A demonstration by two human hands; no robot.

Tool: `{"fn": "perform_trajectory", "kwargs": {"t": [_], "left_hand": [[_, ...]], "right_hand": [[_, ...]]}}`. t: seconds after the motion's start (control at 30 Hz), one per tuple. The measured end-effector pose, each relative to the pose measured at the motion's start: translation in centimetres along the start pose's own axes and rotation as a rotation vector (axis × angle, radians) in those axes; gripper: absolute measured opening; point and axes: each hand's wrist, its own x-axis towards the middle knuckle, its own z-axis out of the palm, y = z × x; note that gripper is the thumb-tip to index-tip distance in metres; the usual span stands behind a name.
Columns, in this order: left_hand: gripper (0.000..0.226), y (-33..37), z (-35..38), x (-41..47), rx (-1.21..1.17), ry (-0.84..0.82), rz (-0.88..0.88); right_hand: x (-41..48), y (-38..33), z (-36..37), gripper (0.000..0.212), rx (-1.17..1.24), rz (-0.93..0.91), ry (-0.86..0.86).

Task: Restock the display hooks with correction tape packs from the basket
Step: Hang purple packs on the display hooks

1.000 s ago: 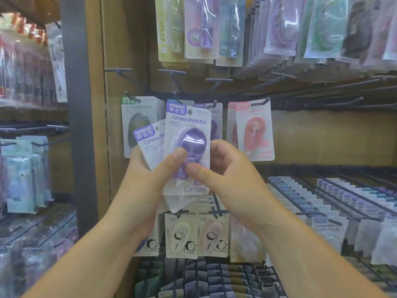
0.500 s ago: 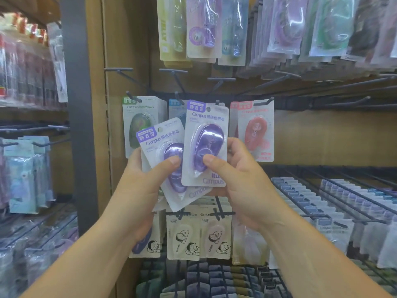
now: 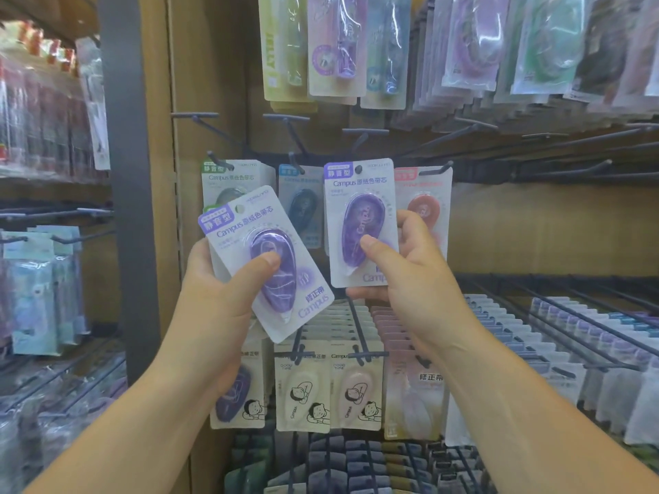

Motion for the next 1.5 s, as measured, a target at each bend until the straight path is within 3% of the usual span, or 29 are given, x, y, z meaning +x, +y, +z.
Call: {"fn": "perform_trajectory", "kwargs": {"t": [0.2, 0.4, 0.57, 0.67, 0.93, 1.07, 1.2, 1.5], "left_hand": [[0.038, 0.1, -0.1, -0.2, 0.024, -0.006, 0.009], [0.059, 0.9, -0.4, -0.3, 0.034, -0.023, 0.033], [0.054, 0.9, -0.8, -0.3, 0.026, -0.054, 0.018], [0.055, 0.9, -1.0, -0.3, 0.017, -0.063, 0.003], [0.053, 1.2, -0.3, -0.5, -0.014, -0.106, -0.033], [0.053, 0.8, 0.5, -0.8, -0.053, -0.173, -0.044], [0.051, 0.4, 1.5, -1.3, -0.053, -0.234, -0.041], [0.058, 0.0, 2.6, -1.4, -0.14, -0.219, -0.011]], "right_hand": [[2.2, 0.8, 0.3, 0.008, -0.141, 0.142, 0.072], [6.6, 1.9, 1.3, 0.022, -0.239, 0.311, 0.109], [8.2, 2.0, 2.1, 0.035, -0.26, 0.397, 0.137], [7.5, 1.9, 2.0, 0.031, -0.219, 0.401, 0.146], [0.9, -1.1, 0.8, 0.035, -0.211, 0.202, 0.046], [-1.6, -2.5, 0.6, 0.032, -0.271, 0.01, -0.099], [-2.9, -2.6, 0.9, 0.037, -0.333, 0.007, -0.235], [-2.6, -1.5, 0.5, 0.021, -0.136, 0.005, -0.116]]}}
